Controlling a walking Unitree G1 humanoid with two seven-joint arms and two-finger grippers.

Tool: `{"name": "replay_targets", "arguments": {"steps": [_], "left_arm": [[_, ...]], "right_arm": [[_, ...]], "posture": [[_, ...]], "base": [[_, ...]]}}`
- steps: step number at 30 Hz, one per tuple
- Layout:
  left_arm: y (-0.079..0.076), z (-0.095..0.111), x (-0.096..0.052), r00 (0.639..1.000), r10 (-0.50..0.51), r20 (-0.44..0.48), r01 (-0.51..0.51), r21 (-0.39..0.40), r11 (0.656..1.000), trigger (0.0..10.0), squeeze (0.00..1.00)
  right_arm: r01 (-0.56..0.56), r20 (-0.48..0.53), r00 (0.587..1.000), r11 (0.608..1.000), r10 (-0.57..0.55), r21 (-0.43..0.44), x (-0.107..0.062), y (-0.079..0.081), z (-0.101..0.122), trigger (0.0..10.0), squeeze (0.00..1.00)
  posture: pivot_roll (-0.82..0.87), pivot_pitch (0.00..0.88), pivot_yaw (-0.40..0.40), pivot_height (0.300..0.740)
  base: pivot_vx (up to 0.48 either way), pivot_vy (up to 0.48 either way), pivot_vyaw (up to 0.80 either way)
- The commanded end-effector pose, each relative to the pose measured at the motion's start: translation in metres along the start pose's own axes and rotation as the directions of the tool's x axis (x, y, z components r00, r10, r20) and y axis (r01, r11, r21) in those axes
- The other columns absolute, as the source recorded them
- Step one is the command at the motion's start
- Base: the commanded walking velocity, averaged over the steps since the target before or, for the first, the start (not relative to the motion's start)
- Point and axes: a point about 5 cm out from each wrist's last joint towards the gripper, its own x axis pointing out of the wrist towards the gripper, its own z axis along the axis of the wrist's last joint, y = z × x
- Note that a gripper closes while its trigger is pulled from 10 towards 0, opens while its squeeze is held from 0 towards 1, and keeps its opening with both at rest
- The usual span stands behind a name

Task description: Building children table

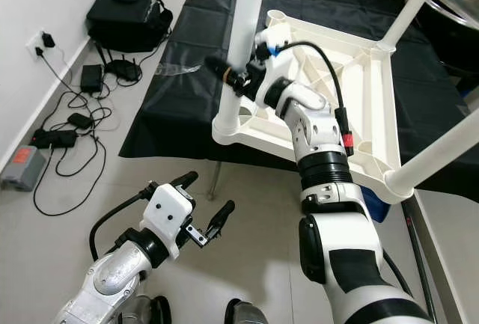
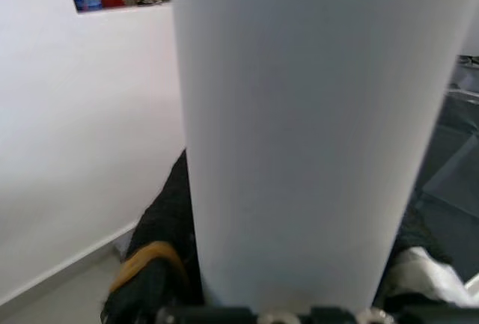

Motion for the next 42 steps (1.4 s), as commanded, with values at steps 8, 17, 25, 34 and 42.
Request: {"name": "replay_targets", "arguments": {"steps": [8,17,25,34,42], "left_arm": [[0.000,-0.002,-0.001,1.000,0.001,-0.019,-0.001,-0.009,1.000,10.0,0.00],[0.000,-0.003,-0.001,1.000,0.001,-0.025,-0.002,-0.003,1.000,10.0,0.00],[0.000,-0.003,0.000,1.000,-0.001,-0.024,0.001,-0.005,1.000,10.0,0.00],[0.000,-0.004,0.001,1.000,0.003,-0.026,-0.003,-0.008,1.000,10.0,0.00],[0.001,-0.004,0.002,1.000,0.005,-0.023,-0.005,-0.006,1.000,10.0,0.00]], "right_arm": [[0.382,0.005,0.924,0.920,-0.383,-0.088,-0.013,-0.029,-0.004,0.0,0.00],[0.930,-0.032,0.367,0.368,-0.930,-0.026,-0.053,-0.043,-0.015,0.0,0.00],[0.859,-0.117,0.510,0.500,-0.852,0.105,-0.018,-0.015,-0.021,10.0,0.00],[0.604,-0.164,0.793,0.793,-0.587,0.080,0.001,-0.006,-0.031,10.0,0.00],[0.345,-0.071,0.938,0.925,-0.338,0.156,-0.008,-0.018,-0.022,10.0,1.00]], "posture": [[0.12,0.181,-0.092,0.740],[0.12,0.178,-0.091,0.740],[0.12,0.183,-0.092,0.740],[0.12,0.180,-0.100,0.740],[0.12,0.178,-0.100,0.740]], "base": [[0.000,0.000,0.00],[0.000,0.000,0.00],[0.000,0.000,0.00],[0.000,0.000,0.00],[0.000,0.000,0.00]]}}
